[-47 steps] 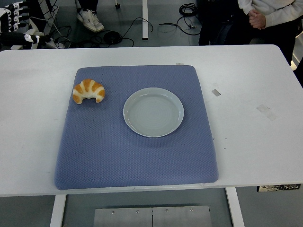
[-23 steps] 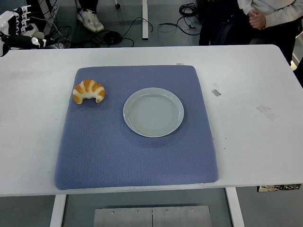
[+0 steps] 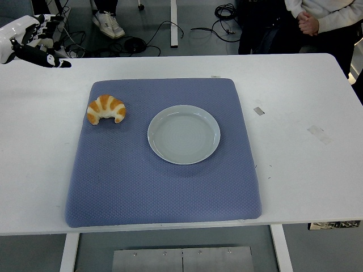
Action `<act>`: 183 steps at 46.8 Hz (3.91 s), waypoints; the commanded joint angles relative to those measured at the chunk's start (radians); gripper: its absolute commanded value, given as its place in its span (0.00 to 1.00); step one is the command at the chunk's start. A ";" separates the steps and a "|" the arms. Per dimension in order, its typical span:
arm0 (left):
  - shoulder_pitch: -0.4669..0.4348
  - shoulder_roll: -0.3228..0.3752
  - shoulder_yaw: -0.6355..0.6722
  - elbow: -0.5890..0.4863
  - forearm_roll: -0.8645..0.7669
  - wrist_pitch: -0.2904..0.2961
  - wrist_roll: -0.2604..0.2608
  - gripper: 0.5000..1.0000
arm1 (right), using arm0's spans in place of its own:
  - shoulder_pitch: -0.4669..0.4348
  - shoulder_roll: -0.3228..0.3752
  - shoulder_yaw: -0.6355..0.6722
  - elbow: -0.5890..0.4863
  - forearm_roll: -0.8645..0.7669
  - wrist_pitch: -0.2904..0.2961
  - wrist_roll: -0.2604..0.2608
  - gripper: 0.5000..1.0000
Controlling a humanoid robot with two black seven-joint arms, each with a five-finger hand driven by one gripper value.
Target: Place the bread on the plate
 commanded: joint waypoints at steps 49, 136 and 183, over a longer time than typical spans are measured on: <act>-0.097 -0.126 0.285 -0.020 0.069 0.022 0.174 0.82 | 0.000 0.000 0.000 0.000 0.000 0.000 0.000 1.00; -0.096 -0.233 0.383 0.047 0.202 0.094 0.180 0.71 | 0.001 0.000 0.000 0.000 0.000 0.000 0.000 1.00; -0.059 -0.276 0.406 0.116 0.244 0.166 0.165 0.63 | 0.000 0.000 0.000 0.000 0.000 0.000 0.000 1.00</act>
